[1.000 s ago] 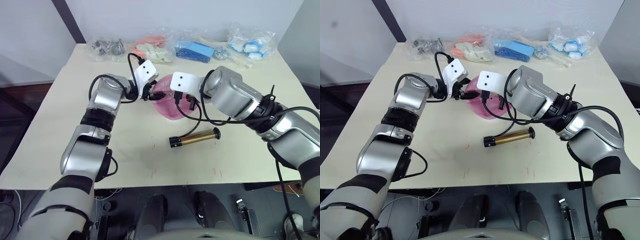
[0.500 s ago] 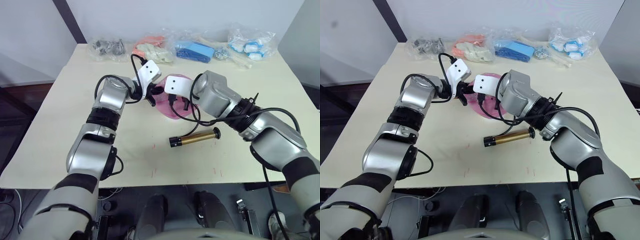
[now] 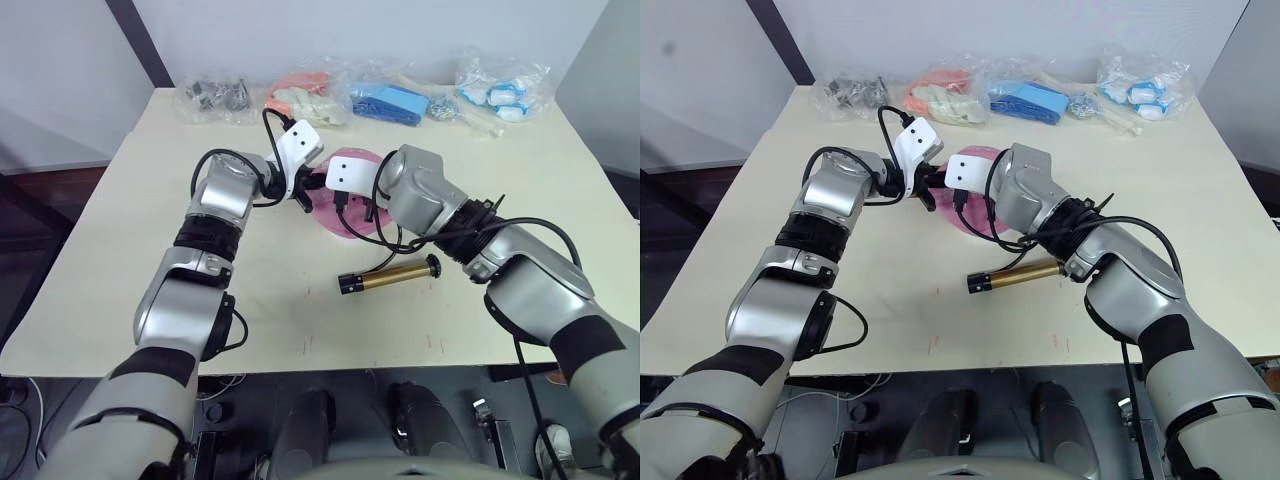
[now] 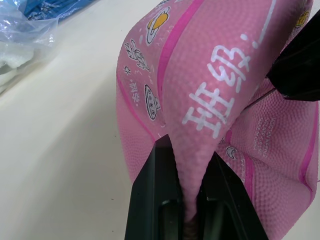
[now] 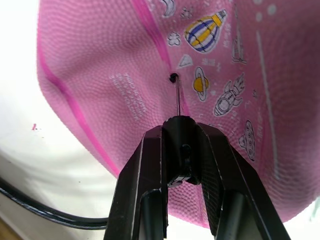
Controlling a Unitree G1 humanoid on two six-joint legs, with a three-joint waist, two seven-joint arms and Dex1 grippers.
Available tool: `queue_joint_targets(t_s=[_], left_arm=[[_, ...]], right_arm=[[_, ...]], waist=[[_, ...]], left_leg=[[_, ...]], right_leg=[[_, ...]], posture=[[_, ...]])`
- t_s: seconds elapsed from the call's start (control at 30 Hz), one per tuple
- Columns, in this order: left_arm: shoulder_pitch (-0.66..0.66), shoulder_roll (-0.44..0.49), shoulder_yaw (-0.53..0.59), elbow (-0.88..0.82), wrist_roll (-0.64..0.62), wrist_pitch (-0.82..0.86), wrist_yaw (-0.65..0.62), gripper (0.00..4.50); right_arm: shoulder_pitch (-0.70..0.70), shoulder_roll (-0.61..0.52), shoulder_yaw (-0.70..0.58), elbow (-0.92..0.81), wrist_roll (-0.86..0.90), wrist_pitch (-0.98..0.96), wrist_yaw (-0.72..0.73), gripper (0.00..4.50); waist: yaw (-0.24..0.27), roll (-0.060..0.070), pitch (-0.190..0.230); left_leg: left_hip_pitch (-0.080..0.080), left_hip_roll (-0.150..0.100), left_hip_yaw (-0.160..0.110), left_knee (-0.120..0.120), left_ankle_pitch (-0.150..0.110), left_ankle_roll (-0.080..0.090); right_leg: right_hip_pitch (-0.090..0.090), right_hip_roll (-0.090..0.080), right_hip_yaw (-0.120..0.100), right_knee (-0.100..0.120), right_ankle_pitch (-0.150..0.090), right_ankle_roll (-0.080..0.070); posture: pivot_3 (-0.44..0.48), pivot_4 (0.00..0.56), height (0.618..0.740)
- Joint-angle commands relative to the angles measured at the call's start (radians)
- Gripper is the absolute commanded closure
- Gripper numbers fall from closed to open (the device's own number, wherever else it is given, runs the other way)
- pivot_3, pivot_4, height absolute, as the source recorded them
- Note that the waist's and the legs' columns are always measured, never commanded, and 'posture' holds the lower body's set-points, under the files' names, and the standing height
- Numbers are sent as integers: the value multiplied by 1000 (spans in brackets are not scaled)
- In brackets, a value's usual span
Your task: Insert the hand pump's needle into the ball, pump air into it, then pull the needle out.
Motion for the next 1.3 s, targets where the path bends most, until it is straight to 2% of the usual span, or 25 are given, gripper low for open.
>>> queue_joint_targets(t_s=[0.03, 0.4, 1.3], left_arm=[[6, -4, 14, -45, -12, 26, -3, 4454], [28, -7, 23, -103, -24, 89, 3, 4454], [61, -10, 34, -152, -30, 126, 14, 4454]], right_arm=[[5, 16, -25, 14, -24, -16, 4, 4170], [8, 58, -42, 104, -77, -66, 9, 4170], [58, 51, -49, 102, -176, -66, 77, 4170]], waist=[[0, 0, 0], [0, 0, 0], [2, 0, 0]], left_leg=[[0, 0, 0, 0, 0, 0], [0, 0, 0, 0, 1, -1], [2, -1, -1, 0, 2, -3]], right_leg=[[0, 0, 0, 0, 0, 0], [0, 0, 0, 1, 0, 0], [0, 0, 0, 4, 0, 0]], posture=[[0, 150, 740], [0, 150, 740], [0, 150, 740]])
